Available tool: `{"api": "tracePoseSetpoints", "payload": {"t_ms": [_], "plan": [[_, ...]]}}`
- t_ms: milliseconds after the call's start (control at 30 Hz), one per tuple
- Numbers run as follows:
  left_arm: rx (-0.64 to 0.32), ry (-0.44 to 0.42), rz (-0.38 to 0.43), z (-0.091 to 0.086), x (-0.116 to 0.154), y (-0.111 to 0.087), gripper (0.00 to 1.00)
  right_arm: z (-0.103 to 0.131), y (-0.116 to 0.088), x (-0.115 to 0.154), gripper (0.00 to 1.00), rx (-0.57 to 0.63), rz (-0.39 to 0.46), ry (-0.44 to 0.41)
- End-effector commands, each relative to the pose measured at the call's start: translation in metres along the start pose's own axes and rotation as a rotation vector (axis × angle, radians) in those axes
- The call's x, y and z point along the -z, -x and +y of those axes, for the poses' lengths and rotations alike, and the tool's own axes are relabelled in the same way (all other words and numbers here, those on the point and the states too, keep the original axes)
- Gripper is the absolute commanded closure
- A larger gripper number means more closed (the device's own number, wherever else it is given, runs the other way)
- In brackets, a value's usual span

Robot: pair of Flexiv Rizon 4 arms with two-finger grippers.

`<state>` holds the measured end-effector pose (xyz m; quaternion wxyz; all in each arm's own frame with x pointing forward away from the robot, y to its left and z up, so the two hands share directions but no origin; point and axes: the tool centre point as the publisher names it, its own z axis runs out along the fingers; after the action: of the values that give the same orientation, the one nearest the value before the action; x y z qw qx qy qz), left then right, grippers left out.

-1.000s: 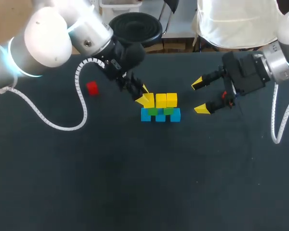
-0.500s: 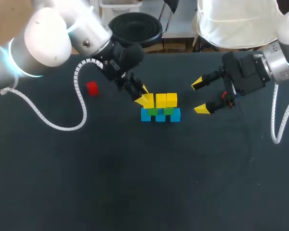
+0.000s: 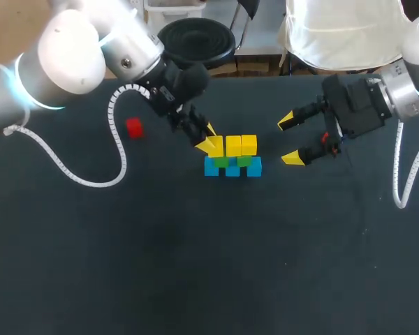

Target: Place the blue cubes, place green cubes on the blue cubes, place the yellow cubes on the green cubes, then place the red cubes on the yellow cubes, and place purple cube on the red cubes.

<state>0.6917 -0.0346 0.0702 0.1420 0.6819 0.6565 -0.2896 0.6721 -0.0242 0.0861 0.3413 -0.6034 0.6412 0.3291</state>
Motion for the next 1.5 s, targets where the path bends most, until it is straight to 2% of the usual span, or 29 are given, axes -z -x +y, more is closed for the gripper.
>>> {"api": "tracePoseSetpoints", "payload": {"t_ms": [33, 767, 967, 1500], "plan": [[-0.001, -0.006, 0.002, 0.0023, -0.0006, 0.0005, 1.00, 0.0001, -0.0004, 0.0004, 0.00, 0.001, -0.002, 0.000], [-0.015, -0.014, -0.009, 0.0082, 0.0010, -0.0029, 1.00, 0.0001, -0.0004, 0.0004, 0.00, 0.001, -0.002, 0.000], [-0.032, -0.058, -0.061, 0.0083, 0.0033, -0.0056, 1.00, 0.0001, -0.0004, 0.0004, 0.00, 0.001, -0.002, 0.000], [-0.062, -0.071, -0.052, 0.0058, 0.0027, -0.0037, 1.00, 0.0001, -0.0004, 0.0004, 0.00, 0.001, -0.002, 0.000]]}}
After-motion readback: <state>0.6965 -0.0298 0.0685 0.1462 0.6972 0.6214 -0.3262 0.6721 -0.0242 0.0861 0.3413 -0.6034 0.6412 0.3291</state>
